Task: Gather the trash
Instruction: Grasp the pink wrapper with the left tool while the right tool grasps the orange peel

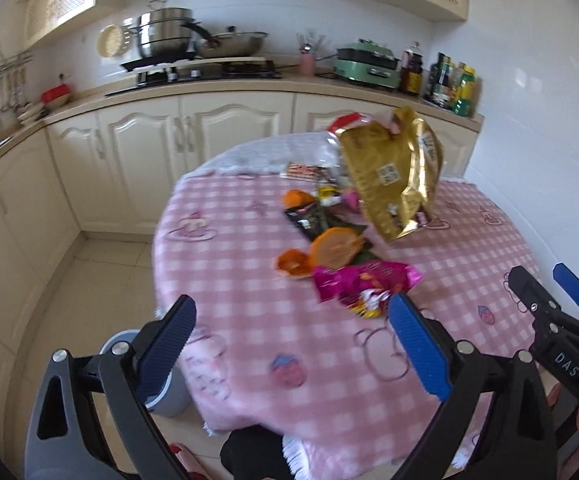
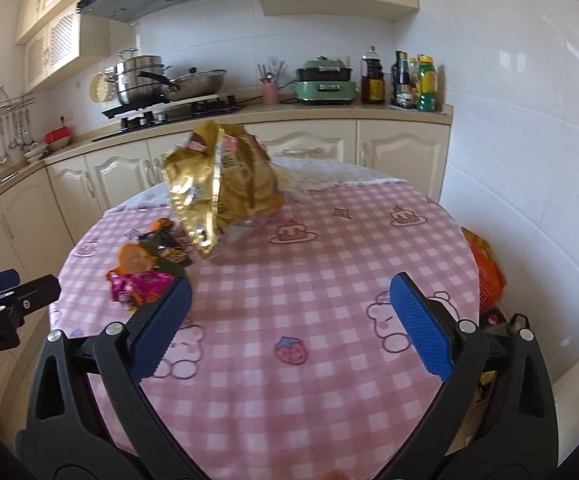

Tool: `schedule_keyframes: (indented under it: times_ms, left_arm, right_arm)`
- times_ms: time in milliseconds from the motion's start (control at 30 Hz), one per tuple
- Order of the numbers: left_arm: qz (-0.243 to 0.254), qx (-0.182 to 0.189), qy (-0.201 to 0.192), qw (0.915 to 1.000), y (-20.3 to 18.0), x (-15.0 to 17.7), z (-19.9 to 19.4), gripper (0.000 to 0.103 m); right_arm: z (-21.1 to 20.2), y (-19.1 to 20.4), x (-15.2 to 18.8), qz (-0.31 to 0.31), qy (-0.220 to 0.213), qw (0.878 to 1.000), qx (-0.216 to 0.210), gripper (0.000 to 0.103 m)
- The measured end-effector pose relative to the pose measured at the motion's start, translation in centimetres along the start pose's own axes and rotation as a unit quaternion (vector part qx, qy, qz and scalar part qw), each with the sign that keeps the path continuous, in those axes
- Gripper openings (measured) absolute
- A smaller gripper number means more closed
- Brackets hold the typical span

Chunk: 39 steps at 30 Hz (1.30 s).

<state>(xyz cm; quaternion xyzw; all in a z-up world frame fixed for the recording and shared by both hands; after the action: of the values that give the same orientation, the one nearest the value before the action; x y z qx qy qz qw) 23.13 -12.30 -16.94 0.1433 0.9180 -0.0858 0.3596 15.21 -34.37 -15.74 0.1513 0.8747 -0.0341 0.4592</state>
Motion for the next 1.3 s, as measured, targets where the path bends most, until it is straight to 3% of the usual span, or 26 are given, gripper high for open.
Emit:
schedule_keyframes:
  times_ms: [167,333,367,400,433,533,767,867,1033,1300]
  left_arm:
    - [0.008,0.043,0.04,0.9983,-2.7,-1.1,3.8,0.095]
    - [0.024,0.031,0.064,0.9972,-4.1,-1.6,6.9,0.094]
    - [0.024,0.032,0.067,0.9969,-4.3,-1.6,7.2,0.091]
    - [0.024,0.033,0.076,0.9962,-4.4,-1.6,7.7,0.071]
    - [0.021,0.035,0.08,0.9959,-4.1,-1.5,7.7,0.067]
    - [0.017,0.055,0.073,0.9956,-3.8,-1.3,7.0,0.055]
    - [-0.006,0.077,0.034,0.9964,-1.1,-0.3,3.1,0.053]
    - [-0.03,0.071,0.018,0.9968,1.3,0.0,1.4,0.053]
    - [-0.055,0.018,-0.018,0.9981,6.1,0.4,-1.3,0.053]
    - [-0.089,-0.002,-0.035,0.9955,11.4,1.5,-3.0,0.053]
  right_arm:
    - [1.7,-1.8,-0.1,0.019,0.011,1.0,0.004,0.097]
    - [3.2,-2.4,0.0,0.031,0.025,0.999,-0.005,0.097]
    - [3.5,-2.3,0.0,0.031,0.029,0.999,-0.007,0.097]
    - [3.8,-2.2,-0.1,0.03,0.032,0.999,-0.01,0.097]
    - [4.0,-2.1,-0.2,0.029,0.034,0.999,-0.011,0.097]
    - [4.5,-1.4,-0.4,0.022,0.037,0.999,-0.017,0.097]
    - [4.8,2.0,-0.9,-0.009,0.049,0.998,-0.043,0.097]
    - [5.3,4.6,-1.2,-0.035,0.057,0.996,-0.057,0.097]
    - [6.2,9.9,-2.0,-0.075,0.074,0.99,-0.091,0.097]
    - [9.8,14.9,-2.6,-0.086,0.12,0.983,-0.106,0.097]
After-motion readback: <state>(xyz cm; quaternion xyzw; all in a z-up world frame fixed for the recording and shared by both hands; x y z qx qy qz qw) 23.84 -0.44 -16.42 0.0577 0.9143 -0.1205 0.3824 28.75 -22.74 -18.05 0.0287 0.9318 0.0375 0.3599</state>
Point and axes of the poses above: each gripper's, at about its wrist camera, not at the fingertips, and z roughly the way its jaws point, y to its left, x to its underside, the point moved 5 cm from there along z, roughly the way its jaws point, and after that the axes turned 7 degrees about y, right-handed, at the moved point
